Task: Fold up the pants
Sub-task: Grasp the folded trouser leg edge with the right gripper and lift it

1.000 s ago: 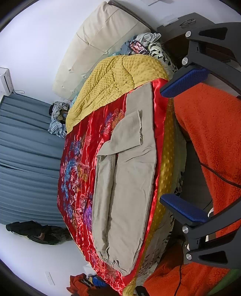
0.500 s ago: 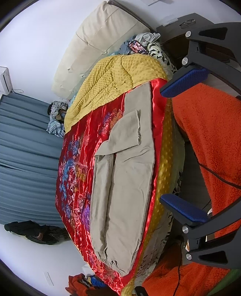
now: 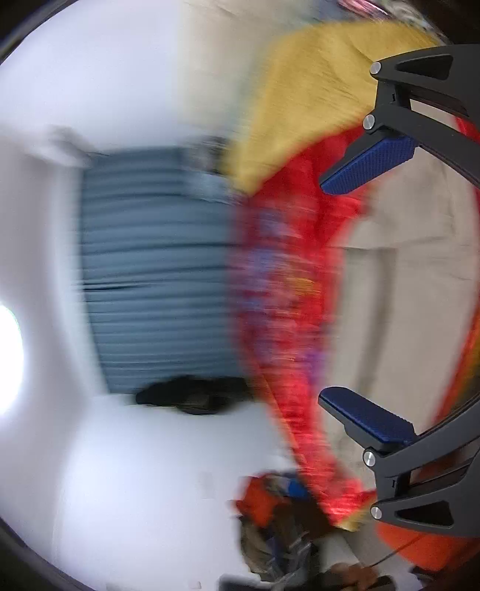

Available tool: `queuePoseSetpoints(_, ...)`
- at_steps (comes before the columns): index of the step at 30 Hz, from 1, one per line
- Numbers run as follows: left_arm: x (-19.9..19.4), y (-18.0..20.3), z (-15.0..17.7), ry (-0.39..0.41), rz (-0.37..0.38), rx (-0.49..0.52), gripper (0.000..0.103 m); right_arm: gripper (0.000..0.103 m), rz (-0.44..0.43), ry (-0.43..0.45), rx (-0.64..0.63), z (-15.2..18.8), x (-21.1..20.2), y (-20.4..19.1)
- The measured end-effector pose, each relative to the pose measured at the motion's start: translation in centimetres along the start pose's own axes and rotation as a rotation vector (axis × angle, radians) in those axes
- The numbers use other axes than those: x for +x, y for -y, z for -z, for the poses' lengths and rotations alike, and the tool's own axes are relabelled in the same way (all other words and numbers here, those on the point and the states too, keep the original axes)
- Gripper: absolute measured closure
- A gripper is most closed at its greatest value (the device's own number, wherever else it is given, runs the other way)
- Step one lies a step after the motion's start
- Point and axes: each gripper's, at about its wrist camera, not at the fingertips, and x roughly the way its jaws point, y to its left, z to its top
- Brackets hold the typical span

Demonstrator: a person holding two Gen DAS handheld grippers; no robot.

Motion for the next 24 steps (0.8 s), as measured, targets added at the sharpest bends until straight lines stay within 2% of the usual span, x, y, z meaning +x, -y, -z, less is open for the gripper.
queuePoseSetpoints(1,1.0,-0.1,0.7,-0.038,0.029,-0.038,0.0,0.002,0.043,-0.095,0.01,1.3,3.2,0.9)
queuePoseSetpoints(3,2.9,0.0,2.6,-0.114,0.061,-0.073,0.0,0.02,0.046,-0.186,0.01,3.6,7.1,1.7)
queuePoseSetpoints(4,3.9,0.3,3.8,-0.154,0.055,-0.07,0.0,0.023,0.048,-0.242,-0.001,5.0,9.4,1.9)
queuePoseSetpoints(7,5.7,1.7,6.4,-0.232,0.032,-0.033,0.0,0.026,0.085,-0.295,-0.065,6.5,13.2,2.0)
queuePoseSetpoints(11,8.1,2.2,8.3,-0.316,0.025,-0.025,0.0,0.046,0.189,-0.373,-0.153,7.3,19.3,2.9)
queuePoseSetpoints(13,8.8,2.0,8.6,-0.335,0.013,-0.027,0.0,0.051,0.239,-0.398,-0.197,7.8,21.1,3.8)
queuePoseSetpoints(14,9.1,1.8,8.7,-0.343,0.009,-0.03,0.0,0.058,0.275,-0.419,-0.225,8.1,22.1,4.4)
queuePoseSetpoints(15,9.3,1.6,8.9,-0.352,0.004,-0.036,0.0,0.079,0.296,-0.433,-0.233,8.2,22.6,4.8)
queuePoseSetpoints(16,9.6,1.4,9.1,-0.362,0.0,-0.044,0.0,0.092,0.32,-0.439,-0.235,8.0,22.8,5.5)
queuePoseSetpoints(17,9.8,1.1,9.4,-0.373,-0.004,-0.052,0.0,0.099,0.335,-0.432,-0.241,7.7,22.4,5.8)
queuePoseSetpoints(21,11.1,0.7,10.7,-0.423,-0.027,-0.059,0.0,0.099,0.358,-0.384,-0.35,4.9,20.2,7.1)
queuePoseSetpoints(24,12.1,0.7,11.1,-0.451,-0.037,-0.053,0.0,0.099,0.407,-0.349,-0.399,0.7,19.7,9.9)
